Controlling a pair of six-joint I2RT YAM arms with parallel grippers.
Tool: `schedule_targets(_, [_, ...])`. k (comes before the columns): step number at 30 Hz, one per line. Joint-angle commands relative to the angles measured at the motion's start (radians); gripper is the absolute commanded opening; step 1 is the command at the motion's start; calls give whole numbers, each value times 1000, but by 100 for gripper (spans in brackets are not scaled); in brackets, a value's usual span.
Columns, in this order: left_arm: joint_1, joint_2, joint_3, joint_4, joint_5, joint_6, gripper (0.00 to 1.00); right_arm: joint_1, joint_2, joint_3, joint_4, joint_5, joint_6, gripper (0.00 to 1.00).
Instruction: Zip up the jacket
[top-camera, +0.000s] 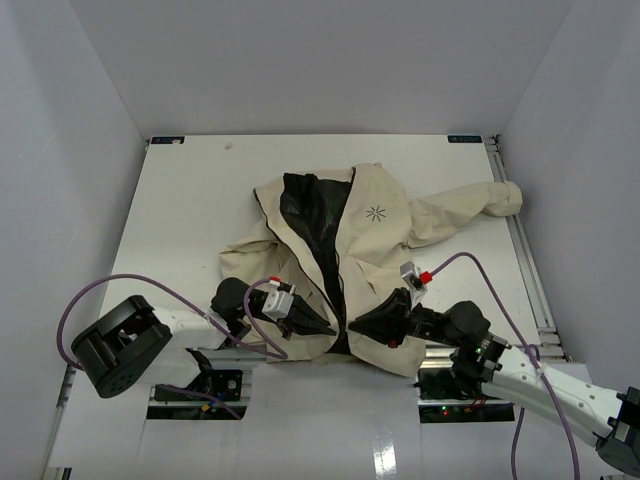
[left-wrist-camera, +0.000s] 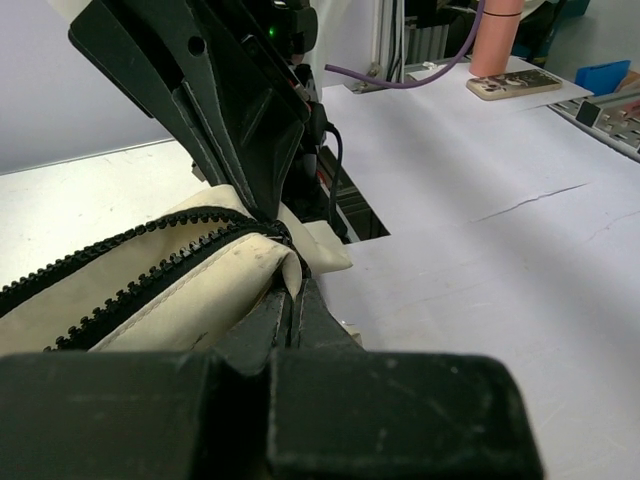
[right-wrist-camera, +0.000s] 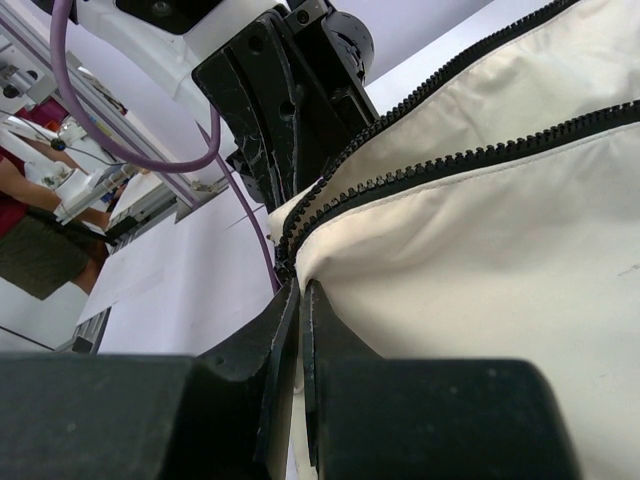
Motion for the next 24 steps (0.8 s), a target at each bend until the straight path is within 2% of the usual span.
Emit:
schedule_targets(1, [1, -46, 17, -10, 8, 55, 0, 1, -43, 61, 56, 35, 9, 8])
schedule_targets(4, [1, -66, 11, -15, -5, 65, 0, 1, -61, 50, 56, 32, 22, 8])
schedule_targets(9, [0, -82, 50, -118, 0, 90, 0, 0, -85, 38, 62, 35, 40, 8])
schedule_targets(14, [1, -59, 25, -21, 8, 55, 0, 0, -84, 38, 70, 52, 34, 8])
schedule_targets(20, [2, -24, 39, -8, 53, 38, 0, 0, -64, 61, 52, 78, 6, 8])
schedule_targets(24, [2, -12, 38, 2, 76, 23, 0, 0, -63, 93, -23, 126, -19, 8])
